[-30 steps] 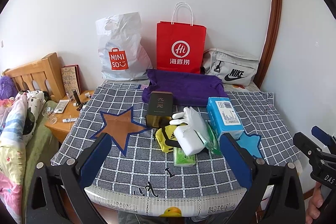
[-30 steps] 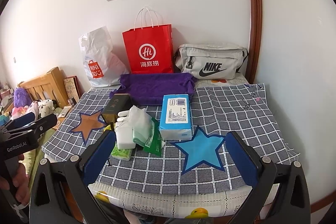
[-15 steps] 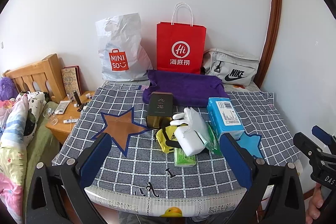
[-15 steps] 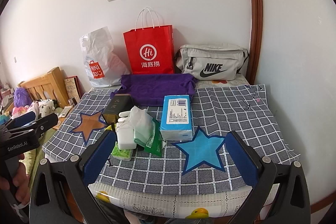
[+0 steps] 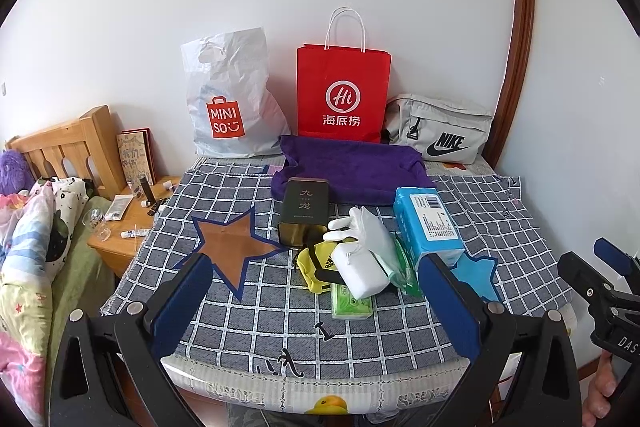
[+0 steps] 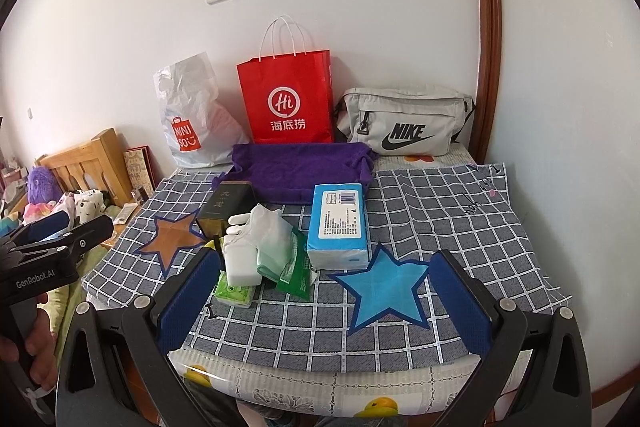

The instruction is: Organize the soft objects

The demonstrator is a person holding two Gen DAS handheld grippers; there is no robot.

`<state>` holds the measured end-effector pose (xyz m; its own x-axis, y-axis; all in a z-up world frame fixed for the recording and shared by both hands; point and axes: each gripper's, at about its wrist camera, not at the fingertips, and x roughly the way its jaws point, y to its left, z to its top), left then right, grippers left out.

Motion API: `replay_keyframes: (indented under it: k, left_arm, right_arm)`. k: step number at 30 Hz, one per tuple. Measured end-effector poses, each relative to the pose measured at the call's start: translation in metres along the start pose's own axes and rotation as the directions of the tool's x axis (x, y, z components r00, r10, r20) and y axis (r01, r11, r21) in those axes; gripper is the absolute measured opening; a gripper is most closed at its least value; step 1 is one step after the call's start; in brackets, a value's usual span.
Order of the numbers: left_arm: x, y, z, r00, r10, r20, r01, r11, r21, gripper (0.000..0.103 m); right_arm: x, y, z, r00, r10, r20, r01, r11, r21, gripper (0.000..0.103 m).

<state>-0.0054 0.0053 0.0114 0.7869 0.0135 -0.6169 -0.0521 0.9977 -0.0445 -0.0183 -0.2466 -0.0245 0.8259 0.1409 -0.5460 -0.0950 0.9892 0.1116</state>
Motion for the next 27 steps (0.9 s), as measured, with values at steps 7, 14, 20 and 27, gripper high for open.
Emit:
replay_keyframes:
  k: [7, 14, 20, 27]
  left_arm:
    - [-0.001, -0.001, 0.001, 1.000, 0.002, 0.001, -0.002, 1.000, 0.003, 0.103]
    - [-0.002, -0.002, 0.001, 1.000, 0.002, 0.000, -0.002, 1.000, 0.004, 0.103]
    - [-0.003, -0.003, 0.001, 1.000, 0.003, 0.002, -0.003, 1.000, 0.009, 0.103]
    - [0.011, -0.004, -0.002, 1.000, -0.018, -0.007, 0.018, 1.000, 0.015, 0.103]
  right_arm:
    - [-0.001, 0.000, 0.000, 1.000, 0.001, 0.002, -0.001, 1.000, -0.001, 0.103]
    - [-0.001, 0.001, 0.001, 1.000, 0.003, 0.006, -0.003, 1.000, 0.000, 0.103]
    - [-0.004, 0.000, 0.001, 1.000, 0.008, 0.016, -0.008, 1.000, -0.005, 0.103]
    - [0.002, -0.002, -0.003, 1.000, 0.009, 0.024, -0.009, 1.000, -0.013, 0.103]
